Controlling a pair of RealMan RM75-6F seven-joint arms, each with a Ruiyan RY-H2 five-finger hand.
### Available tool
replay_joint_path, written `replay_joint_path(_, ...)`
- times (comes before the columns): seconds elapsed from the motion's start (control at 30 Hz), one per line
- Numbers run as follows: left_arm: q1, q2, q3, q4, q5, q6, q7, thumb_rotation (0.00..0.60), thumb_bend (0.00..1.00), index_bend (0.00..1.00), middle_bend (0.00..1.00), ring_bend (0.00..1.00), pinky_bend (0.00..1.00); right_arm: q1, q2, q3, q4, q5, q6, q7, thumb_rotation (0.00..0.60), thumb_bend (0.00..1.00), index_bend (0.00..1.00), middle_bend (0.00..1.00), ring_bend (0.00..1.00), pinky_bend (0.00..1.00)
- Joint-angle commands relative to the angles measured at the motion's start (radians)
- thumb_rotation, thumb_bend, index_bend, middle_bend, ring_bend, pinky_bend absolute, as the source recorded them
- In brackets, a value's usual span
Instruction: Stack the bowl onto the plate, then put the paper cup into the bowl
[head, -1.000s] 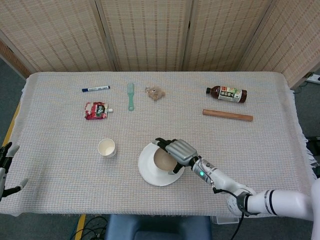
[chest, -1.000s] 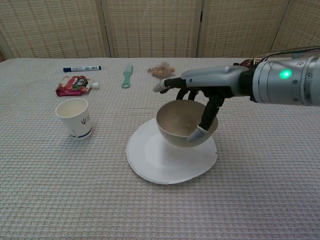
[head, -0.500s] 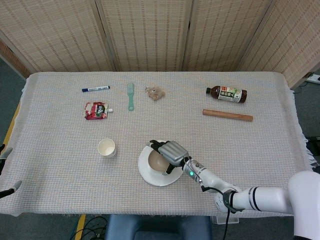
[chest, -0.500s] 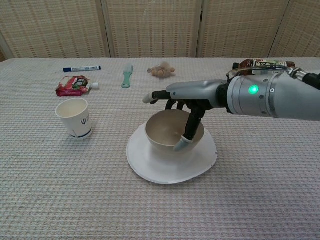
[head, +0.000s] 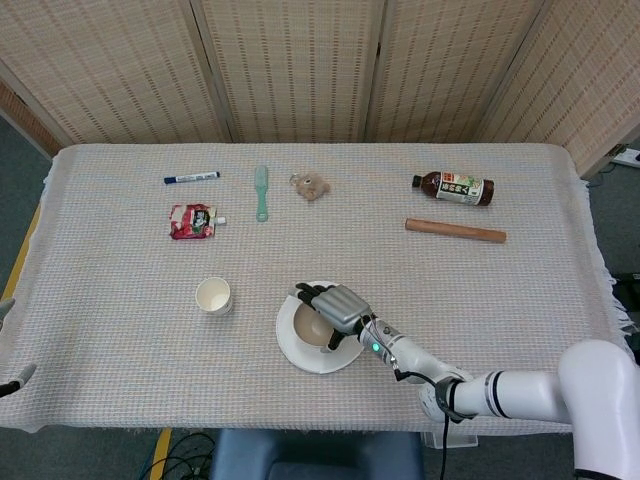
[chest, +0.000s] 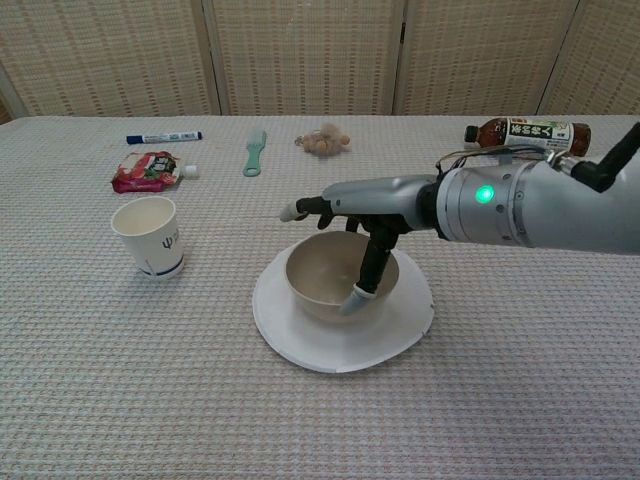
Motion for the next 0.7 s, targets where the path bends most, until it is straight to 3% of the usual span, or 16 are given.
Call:
replay_joint_path(0.03,0.000,0.000,0.000,0.000,0.001,-0.001,-0.001,0.600,0.26,0.00,0.00,0.00,0.15,0.007,0.007,0.000,-0.004,0.002,-0.011,0.008,0.600,0.06,0.00,0.00,0.02,0.31)
replay_joint_path(0.2,-0.001,0.004,-0.003,-0.002,-0.003,-0.005,-0.002,0.600,0.26,0.00,0.00,0.00,0.15,0.009,0.030,-0.002,-0.030,-0.005,0.000,0.009,0.600,0.05,0.00,0.00,0.00,0.22)
replay_joint_path(0.57,-0.002,0.005,-0.007,-0.013,-0.002,-0.006,0.009,0.600,0.26,0.00,0.00,0.00,0.15,0.013,0.061,-0.025,-0.069,0.004,0.027,-0.017,0.600,0.05,0.00,0.00,0.00,0.20)
replay_joint_path(0.7,-0.002,0.006,-0.008,-0.014,-0.001,-0.005,0.009,0.600,0.26,0.00,0.00,0.00,0.15,0.018,0.062,-0.028,-0.068,0.009,0.021,-0.015,0.600,0.04,0.00,0.00,0.00,0.06)
